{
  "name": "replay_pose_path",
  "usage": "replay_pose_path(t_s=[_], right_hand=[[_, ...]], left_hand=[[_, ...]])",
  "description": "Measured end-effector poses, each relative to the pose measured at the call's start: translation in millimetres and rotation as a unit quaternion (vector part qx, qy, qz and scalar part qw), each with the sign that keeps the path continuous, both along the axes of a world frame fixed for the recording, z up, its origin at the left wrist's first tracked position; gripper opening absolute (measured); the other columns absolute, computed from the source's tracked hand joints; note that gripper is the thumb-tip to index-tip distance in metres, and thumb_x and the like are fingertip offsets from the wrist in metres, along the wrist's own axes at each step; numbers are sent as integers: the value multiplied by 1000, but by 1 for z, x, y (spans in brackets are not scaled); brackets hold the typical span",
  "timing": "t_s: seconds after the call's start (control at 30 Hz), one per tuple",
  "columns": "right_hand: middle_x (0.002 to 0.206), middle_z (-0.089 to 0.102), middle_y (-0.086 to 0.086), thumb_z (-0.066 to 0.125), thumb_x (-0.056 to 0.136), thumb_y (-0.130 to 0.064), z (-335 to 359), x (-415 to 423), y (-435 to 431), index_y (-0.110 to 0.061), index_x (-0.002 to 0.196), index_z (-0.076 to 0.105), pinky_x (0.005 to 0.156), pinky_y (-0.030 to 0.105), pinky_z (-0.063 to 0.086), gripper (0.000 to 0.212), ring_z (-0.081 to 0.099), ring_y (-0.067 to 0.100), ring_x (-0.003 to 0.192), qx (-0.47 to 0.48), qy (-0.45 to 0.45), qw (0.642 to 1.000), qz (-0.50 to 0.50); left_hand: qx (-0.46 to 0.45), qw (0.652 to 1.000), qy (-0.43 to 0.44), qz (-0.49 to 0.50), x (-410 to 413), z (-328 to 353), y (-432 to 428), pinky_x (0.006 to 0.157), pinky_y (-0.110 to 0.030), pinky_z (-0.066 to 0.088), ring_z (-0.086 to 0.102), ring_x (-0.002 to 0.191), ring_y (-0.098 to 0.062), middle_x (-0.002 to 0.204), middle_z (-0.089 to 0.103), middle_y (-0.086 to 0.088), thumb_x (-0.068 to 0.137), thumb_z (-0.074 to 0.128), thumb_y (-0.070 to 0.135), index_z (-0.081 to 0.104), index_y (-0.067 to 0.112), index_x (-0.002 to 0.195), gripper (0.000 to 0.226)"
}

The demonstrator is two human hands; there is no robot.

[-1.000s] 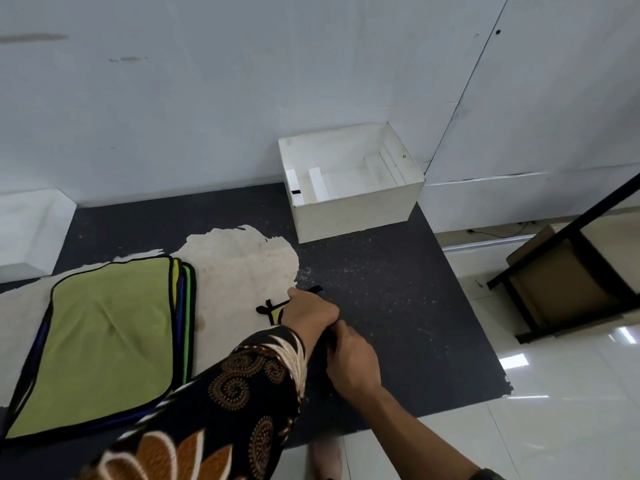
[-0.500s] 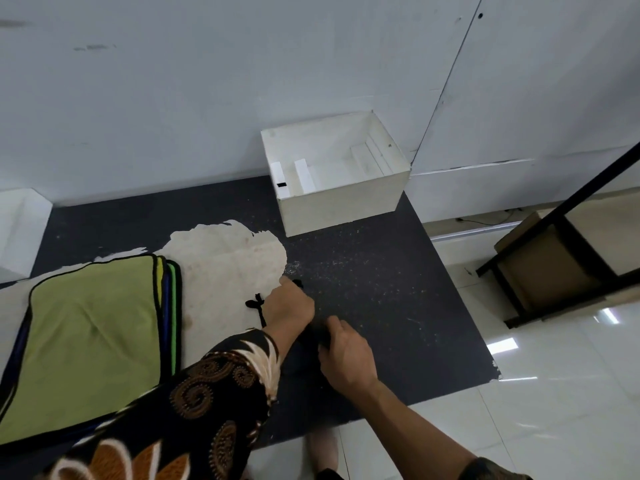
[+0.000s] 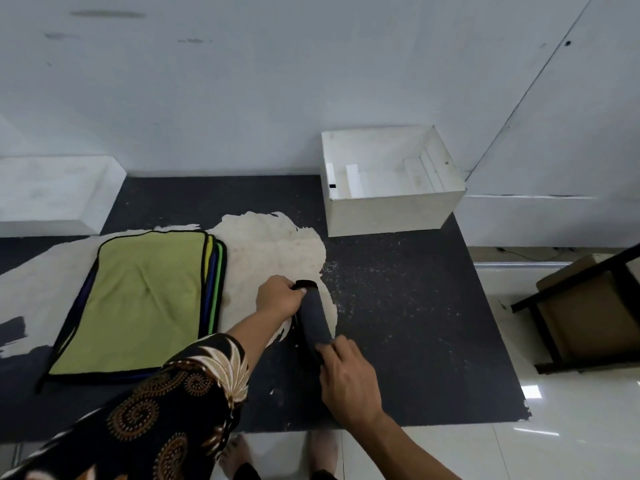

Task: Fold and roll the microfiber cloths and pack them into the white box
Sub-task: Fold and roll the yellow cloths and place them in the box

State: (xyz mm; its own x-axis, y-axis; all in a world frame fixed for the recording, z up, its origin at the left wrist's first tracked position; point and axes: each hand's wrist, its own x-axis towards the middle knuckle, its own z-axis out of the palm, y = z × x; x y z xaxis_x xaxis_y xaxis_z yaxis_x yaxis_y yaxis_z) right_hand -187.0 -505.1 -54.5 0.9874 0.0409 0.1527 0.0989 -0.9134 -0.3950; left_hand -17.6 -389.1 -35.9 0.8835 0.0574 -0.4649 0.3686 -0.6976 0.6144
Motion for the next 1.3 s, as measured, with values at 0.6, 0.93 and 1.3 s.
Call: replay_pose_path(t_s=[0.6,0.93,1.3], right_hand=[[99,54,-5,44,97,-38,-7,18,2,-23,106,70,73,26,48,32,49,12,89,35,66,996,58],[106,57,-6,66,90,-26,6,52,-37,-24,108,64,79,27,50,18,61,11,88,201,136,949,-201],[125,50,4,68,82,-18,6,72,8,-19,121,44,86,31,46,46,53,21,109,144,251,946,-145]], left_hand=[[116,989,-71,-55,-5,-5,10,69,-34,48,63,90,-30,95,66,-7,85,67,24,54,12,100,23],[195,881,-263,-342,-51,-9,32,97,-39,45,46,121,-25,147,38,-3,91,53,50,55,27,134,49],[263,858,-88,-432,-59,-27,40,120,-49,2,-10,151,-26,162,-24,1,93,35,66,-14,22,155,91]])
